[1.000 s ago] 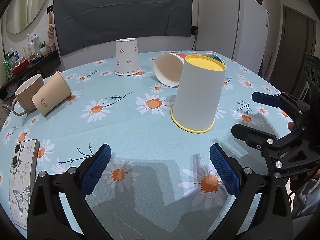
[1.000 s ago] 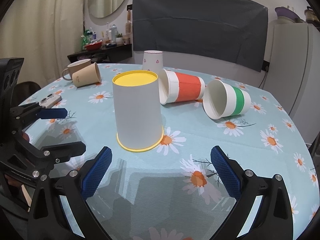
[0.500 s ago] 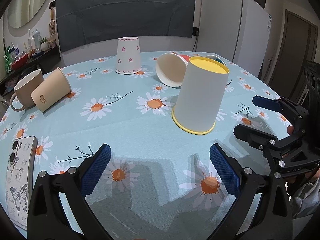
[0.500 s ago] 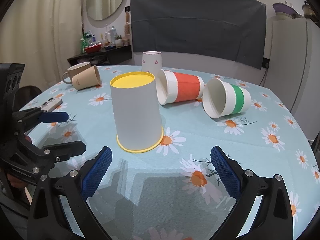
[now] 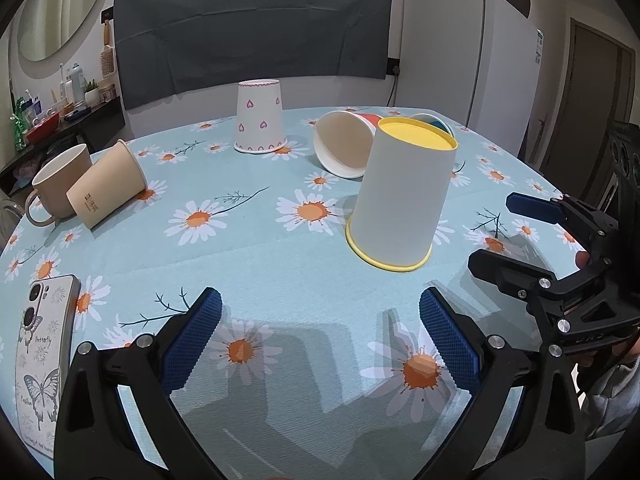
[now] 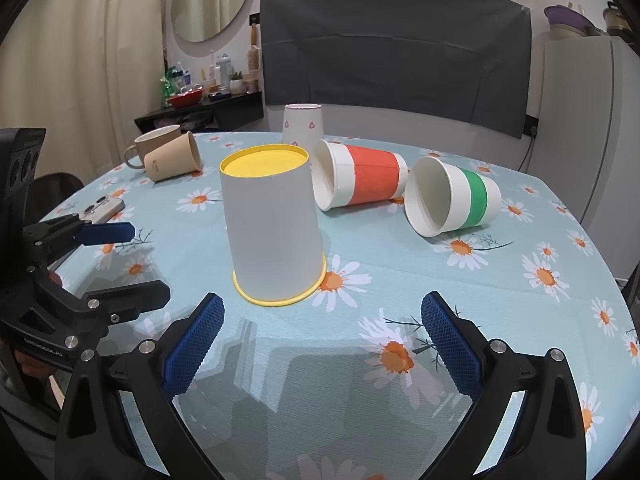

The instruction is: Flip cup upside down

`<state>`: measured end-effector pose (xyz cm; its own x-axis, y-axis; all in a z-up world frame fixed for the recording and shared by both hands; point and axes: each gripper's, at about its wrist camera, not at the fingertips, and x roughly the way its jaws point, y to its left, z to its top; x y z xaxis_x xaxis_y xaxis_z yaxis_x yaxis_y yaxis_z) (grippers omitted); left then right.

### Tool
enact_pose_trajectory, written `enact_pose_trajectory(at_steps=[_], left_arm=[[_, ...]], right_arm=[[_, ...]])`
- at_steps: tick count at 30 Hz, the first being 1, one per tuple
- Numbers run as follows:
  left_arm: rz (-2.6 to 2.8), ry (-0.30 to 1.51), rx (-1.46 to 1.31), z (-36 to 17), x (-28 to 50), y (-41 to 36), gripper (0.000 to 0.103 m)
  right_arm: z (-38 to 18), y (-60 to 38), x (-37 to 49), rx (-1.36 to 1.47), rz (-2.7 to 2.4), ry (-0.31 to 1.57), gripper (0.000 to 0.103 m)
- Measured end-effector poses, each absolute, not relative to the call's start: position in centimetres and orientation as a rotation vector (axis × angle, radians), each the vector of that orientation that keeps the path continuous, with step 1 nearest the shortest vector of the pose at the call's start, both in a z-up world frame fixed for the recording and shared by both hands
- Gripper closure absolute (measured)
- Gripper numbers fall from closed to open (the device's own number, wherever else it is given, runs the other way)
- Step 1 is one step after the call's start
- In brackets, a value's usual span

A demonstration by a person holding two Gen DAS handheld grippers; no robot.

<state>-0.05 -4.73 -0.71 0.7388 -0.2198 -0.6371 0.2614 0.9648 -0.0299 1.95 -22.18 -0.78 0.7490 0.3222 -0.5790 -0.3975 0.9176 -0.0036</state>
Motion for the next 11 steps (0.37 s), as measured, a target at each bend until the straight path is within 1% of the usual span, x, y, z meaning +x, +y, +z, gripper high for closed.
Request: enact_pose_trajectory(at_steps=[11], left_arm=[[-0.28,0.697,0.031,-0.7,0.19,-4.37,0.006]], right_arm=[[-0.74,-22.7,2.33,-0.088,0.406,0.623,0.008]])
